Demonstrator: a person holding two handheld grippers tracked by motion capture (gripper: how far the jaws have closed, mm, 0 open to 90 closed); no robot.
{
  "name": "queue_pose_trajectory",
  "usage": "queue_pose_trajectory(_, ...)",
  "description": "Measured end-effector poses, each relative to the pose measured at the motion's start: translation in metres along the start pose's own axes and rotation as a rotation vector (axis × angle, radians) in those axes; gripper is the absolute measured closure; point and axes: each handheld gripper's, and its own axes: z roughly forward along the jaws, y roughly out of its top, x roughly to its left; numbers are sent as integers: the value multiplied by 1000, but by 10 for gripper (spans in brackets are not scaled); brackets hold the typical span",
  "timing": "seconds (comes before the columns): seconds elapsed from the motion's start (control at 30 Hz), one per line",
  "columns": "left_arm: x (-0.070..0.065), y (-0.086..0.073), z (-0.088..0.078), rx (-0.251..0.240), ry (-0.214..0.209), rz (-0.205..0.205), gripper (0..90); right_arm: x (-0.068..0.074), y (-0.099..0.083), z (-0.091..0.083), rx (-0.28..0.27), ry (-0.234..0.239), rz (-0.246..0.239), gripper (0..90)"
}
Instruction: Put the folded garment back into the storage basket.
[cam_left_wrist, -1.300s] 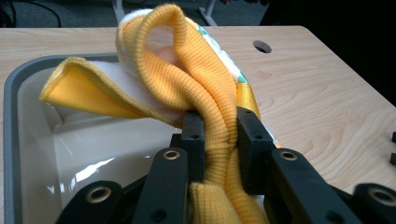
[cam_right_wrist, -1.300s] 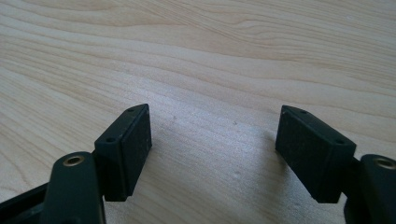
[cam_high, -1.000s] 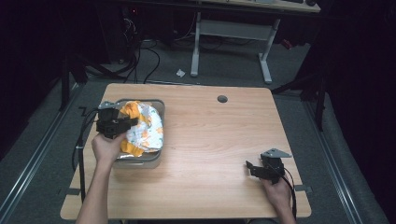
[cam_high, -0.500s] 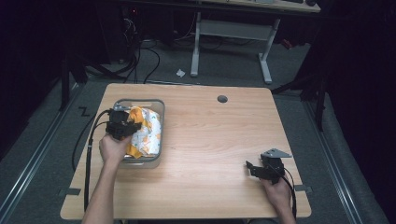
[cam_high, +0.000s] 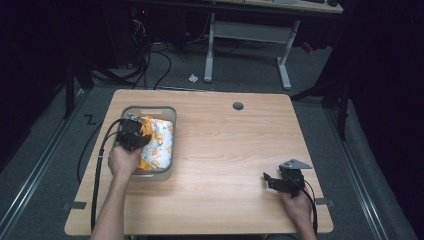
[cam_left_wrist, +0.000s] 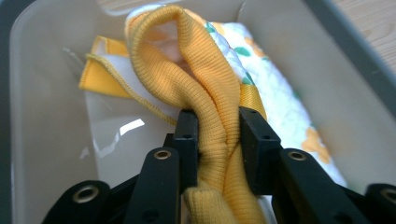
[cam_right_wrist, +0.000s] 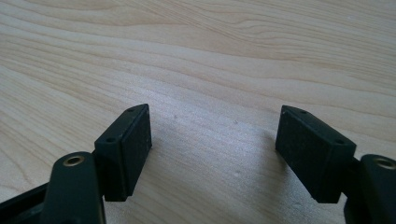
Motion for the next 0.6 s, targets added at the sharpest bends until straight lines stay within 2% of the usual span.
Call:
queue_pose_trajectory(0.1, 0, 1, -1, -1, 22, -23, 664, 0, 0, 0, 0, 0, 0, 271)
queue_pose_trajectory(0.2, 1, 2, -2, 8, 37, -44, 594, 0, 0, 0, 0, 0, 0, 271)
queue_pose_trajectory(0.33, 5, 1, -4, -1, 36, -81, 525, 0, 0, 0, 0, 1, -1, 271)
queue_pose_trajectory(0.43, 5, 1, -8, -12, 31, -85, 473, 0, 0, 0, 0, 0, 1, 271)
queue_pose_trajectory(0.6, 1, 2, -20, -81, 23, -82, 409, 0, 0, 0, 0, 0, 0, 271)
